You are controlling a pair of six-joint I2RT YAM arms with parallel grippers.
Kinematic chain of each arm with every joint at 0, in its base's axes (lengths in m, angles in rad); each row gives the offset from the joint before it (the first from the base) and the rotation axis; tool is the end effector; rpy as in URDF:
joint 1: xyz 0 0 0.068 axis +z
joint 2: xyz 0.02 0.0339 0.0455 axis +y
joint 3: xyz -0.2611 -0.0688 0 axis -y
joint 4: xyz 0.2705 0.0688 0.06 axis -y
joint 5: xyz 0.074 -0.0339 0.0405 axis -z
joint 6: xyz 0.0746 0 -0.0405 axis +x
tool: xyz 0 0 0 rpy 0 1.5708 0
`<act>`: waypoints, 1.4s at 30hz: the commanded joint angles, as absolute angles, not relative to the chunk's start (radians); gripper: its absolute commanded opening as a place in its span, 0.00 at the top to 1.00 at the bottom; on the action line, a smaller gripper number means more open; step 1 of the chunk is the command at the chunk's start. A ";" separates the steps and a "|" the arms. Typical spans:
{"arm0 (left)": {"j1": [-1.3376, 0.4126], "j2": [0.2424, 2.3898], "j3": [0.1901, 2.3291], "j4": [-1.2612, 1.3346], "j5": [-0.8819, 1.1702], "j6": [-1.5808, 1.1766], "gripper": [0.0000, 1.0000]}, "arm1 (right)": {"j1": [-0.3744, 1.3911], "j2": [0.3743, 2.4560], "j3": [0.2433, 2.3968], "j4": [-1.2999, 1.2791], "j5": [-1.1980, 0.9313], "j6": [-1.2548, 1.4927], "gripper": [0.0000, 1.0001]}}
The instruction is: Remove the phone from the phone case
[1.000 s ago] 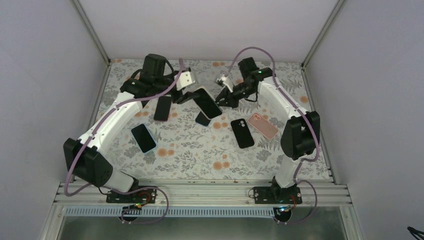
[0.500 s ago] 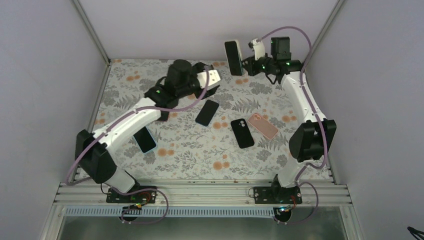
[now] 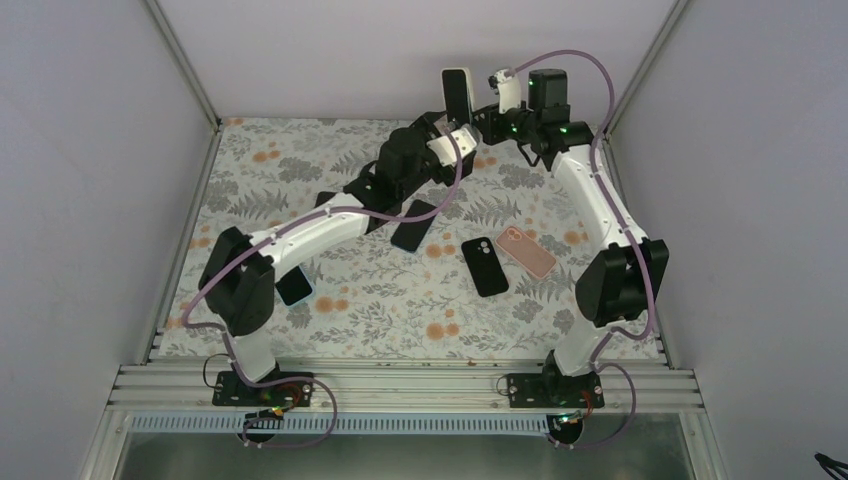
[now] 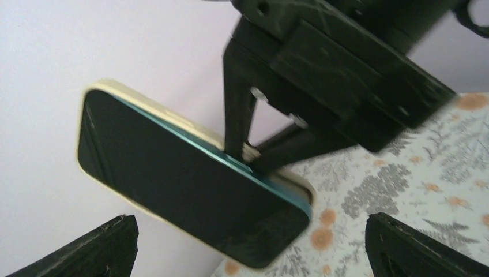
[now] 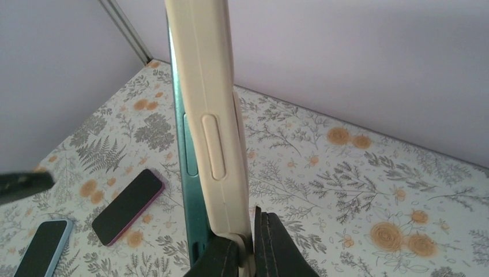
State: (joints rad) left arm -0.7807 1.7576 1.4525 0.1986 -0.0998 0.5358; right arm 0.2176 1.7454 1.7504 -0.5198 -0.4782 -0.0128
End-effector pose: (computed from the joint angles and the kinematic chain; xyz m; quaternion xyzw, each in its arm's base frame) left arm 0.3547 -0.3409 0.3303 0.4280 0.6080 -0.0447 0.6672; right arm 0.4394 0.1323 0.3629 -0.2150 0.8200 0.2535 0.4660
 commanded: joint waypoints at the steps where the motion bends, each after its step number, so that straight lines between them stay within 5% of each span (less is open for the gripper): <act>1: -0.784 1.830 1.544 0.293 -0.160 0.492 0.03 | 0.226 1.680 1.735 -0.435 -0.511 0.031 0.97; 21: -0.794 1.910 1.583 0.321 -0.289 0.461 0.03 | 0.242 1.577 1.629 -0.379 -0.541 0.051 0.97; 32: -0.805 1.816 1.577 0.198 0.011 0.380 0.06 | 0.242 1.606 1.633 -0.379 -0.505 0.019 0.97; 42: -0.798 1.797 1.532 0.245 -0.085 0.421 0.06 | 0.242 1.584 1.625 -0.382 -0.492 0.009 0.96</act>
State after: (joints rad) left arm -0.7994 1.8156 1.5547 0.2085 -0.0521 0.4080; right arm 0.2348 1.6203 1.6203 -0.4427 -0.4911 0.0242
